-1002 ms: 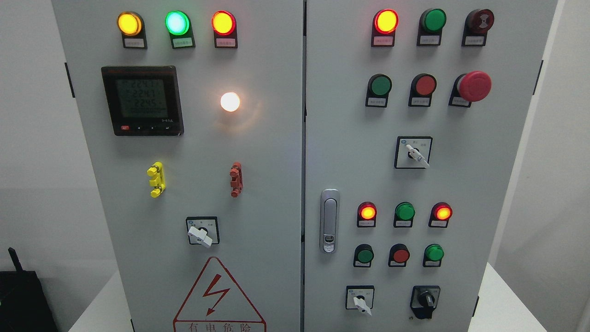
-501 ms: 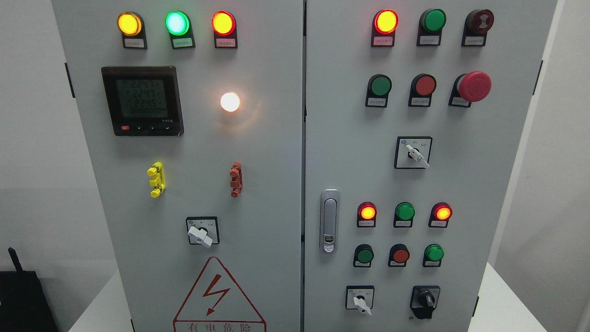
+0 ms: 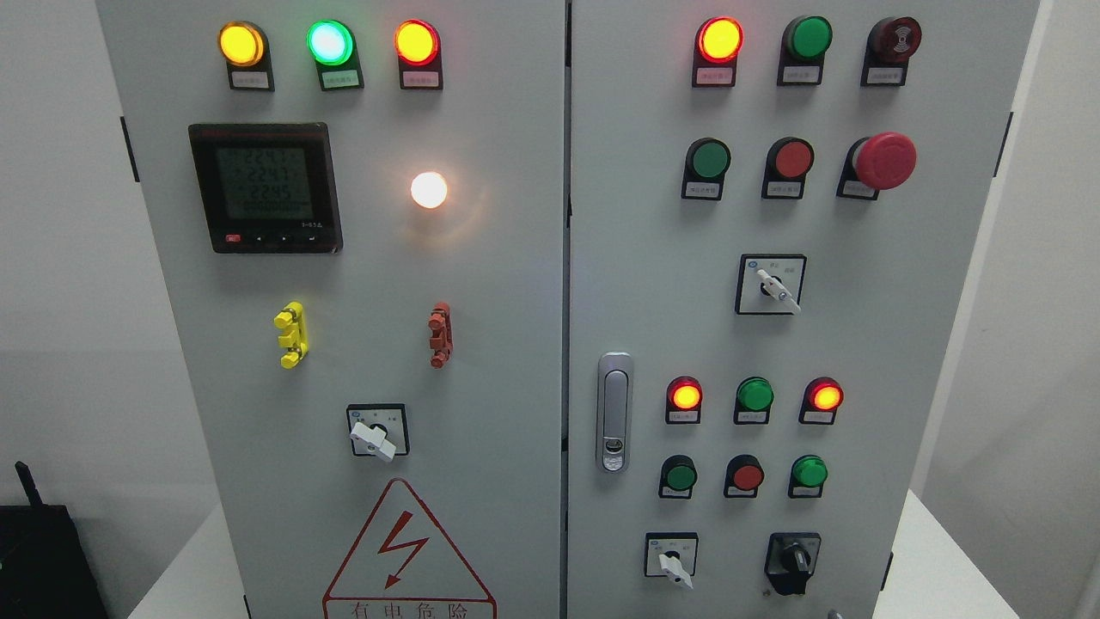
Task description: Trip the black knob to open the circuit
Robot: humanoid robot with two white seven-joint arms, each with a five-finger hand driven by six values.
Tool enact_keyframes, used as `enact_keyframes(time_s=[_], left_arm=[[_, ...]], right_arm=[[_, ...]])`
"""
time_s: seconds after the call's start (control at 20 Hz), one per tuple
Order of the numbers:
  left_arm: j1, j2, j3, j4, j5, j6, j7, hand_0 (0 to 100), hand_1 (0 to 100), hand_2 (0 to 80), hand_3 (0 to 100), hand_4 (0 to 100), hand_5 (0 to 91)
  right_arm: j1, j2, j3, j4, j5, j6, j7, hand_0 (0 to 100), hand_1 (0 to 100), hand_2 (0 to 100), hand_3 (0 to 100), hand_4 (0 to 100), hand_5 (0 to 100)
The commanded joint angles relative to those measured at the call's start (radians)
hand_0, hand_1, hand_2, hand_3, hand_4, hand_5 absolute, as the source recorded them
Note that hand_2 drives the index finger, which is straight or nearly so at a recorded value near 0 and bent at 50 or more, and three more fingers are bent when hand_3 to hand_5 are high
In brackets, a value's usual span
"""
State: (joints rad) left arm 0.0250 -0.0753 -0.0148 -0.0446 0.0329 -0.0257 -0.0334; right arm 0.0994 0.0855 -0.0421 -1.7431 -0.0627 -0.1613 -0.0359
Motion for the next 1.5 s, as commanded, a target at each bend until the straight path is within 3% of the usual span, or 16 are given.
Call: enact_keyframes(time_s=[0.0,1.45], left_arm=[[-0.002,0.000,0.003,0.000,0.002,-0.003,0.000,12,39,0.0,0,0,0.0],[-0.002,0.000,0.003,0.000,0.002,-0.003,0.000,12,39,0.0,0,0,0.0]], right_arm=[[-0.024,-0.001,0.004,-0.029,-0.003,0.003,-0.004,0,0,0,100,100,98],[-0.027,0.005,0.053,-0.049,0.000,0.022,-0.004,0,0,0,100,100,98]])
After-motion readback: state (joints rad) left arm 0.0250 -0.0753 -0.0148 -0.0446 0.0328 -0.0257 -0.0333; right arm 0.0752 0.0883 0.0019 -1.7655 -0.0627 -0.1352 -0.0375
